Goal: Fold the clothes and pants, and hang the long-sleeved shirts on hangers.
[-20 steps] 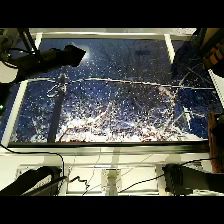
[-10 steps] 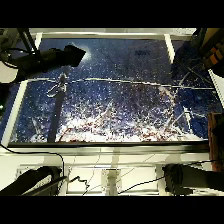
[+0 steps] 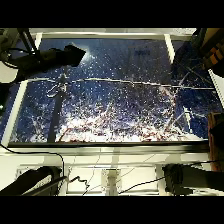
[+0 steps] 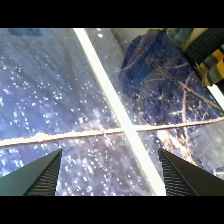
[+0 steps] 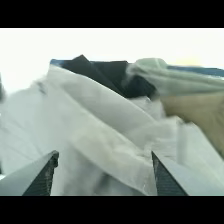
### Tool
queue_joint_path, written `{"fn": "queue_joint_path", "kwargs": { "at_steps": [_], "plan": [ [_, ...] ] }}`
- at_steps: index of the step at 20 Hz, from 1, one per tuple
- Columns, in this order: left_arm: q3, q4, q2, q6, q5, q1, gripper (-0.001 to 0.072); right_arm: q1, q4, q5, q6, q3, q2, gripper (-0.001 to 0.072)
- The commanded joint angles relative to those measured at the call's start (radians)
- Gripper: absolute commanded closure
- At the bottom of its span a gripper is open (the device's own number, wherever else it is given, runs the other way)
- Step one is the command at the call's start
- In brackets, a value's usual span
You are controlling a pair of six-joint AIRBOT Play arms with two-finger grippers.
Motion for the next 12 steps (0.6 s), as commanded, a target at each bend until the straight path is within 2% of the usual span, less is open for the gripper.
{"fn": "queue_joint_path", "kwargs": {
  "at_steps": [1,2,3,7,10,12],
  "plan": [
    [0.0,0.001,-0.002,0.0,0.001,0.001,0.0015,0.01,0.173,-0.036,-0.002,0.0,-0.007,0.0254],
    [0.0,0.001,-0.002,0.0,0.0,0.001,0.0015,0.023,0.228,-0.037,-0.003,0.0,-0.005,0.0519],
    [0.0,0.0,-0.002,0.0,0.0,0.001,0.0015,0.044,0.277,-0.037,-0.002,0.0,-0.004,0.0683],
    [0.0,0.001,-0.002,0.0,0.0,0.001,0.0015,0.212,0.402,-0.04,-0.005,0.0,0.009,0.0691],
    [0.0,0.0,-0.002,0.0,0.0,0.001,0.0015,0.462,0.374,-0.021,-0.052,0.0,0.046,0.0691],
    [0.0,0.001,-0.002,0.0,0.0,0.001,0.0015,0.689,0.301,-0.016,-0.063,0.0,0.069,0.0691]
  ]
}}
